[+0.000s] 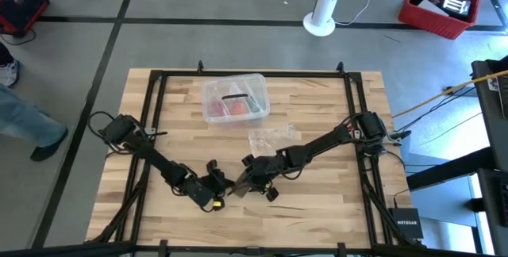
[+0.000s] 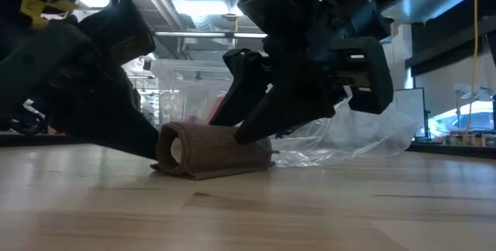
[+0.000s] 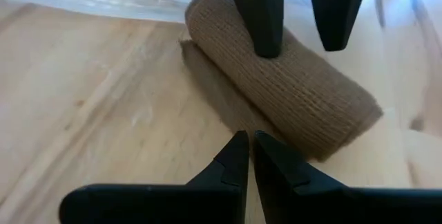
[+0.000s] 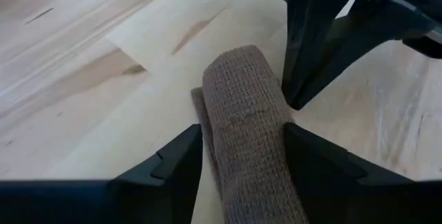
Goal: Roll bandage
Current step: Roll the brown bandage
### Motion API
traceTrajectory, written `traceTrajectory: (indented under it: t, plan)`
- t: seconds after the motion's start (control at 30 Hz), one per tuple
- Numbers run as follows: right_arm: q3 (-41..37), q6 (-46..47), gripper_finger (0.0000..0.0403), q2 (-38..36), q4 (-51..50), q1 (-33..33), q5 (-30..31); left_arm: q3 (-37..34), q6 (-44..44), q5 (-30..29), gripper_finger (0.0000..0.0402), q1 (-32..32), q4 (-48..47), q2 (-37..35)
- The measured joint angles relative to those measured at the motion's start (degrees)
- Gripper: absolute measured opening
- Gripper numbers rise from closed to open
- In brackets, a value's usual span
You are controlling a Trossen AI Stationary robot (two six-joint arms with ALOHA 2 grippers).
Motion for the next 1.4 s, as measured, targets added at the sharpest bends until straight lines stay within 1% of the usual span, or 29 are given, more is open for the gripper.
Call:
traceTrajectory:
  t: [0.13,0.2,0.3,0.43,0.57,0.73,0.9,1.03,1.13,1.27,1.4]
  plan:
    - [0.0,0.2,0.0202,0.0,-0.2,0.0,0.6,0.1,2.5,0.5,0.0015,0.0,0.5,-1.4]
    - [0.0,-0.1,0.0202,0.0,-0.2,0.0,0.6,0.2,3.2,1.7,0.0015,0.0,0.6,-1.4]
    - [0.0,-1.0,0.0202,0.0,-0.2,0.0,0.6,0.2,3.2,3.9,0.0015,0.5,0.2,0.0]
    - [0.0,-1.1,0.0202,0.0,-0.4,0.0,0.6,0.3,2.9,3.8,0.0015,1.1,0.1,1.7]
    - [0.0,1.0,0.0202,0.0,-0.9,0.4,0.3,0.6,-0.3,4.0,0.0015,1.8,-4.3,2.1]
    - [0.0,3.4,0.0202,-1.6,-5.0,1.2,-1.2,0.6,-4.4,3.5,0.0015,1.9,-9.3,2.0]
    - [0.0,5.3,0.0202,-3.0,-9.7,2.3,-2.1,0.2,-5.4,3.3,0.0015,1.9,-8.7,2.1]
    - [-0.1,6.5,0.0202,-3.1,-10.6,3.5,-2.4,0.1,-4.8,3.2,0.0015,2.0,-8.3,2.2]
    - [2.1,6.5,0.0202,-3.4,-15.6,4.6,-1.6,0.1,-4.8,3.2,0.0015,1.9,-8.2,2.2]
    - [8.1,6.6,0.0202,-3.8,-24.2,5.1,-1.3,0.0,-4.8,3.1,0.0015,1.8,-7.7,2.2]
    - [9.2,6.6,0.0202,-3.8,-22.5,4.5,-0.3,-0.1,-4.8,3.1,0.0015,1.8,-7.1,2.3]
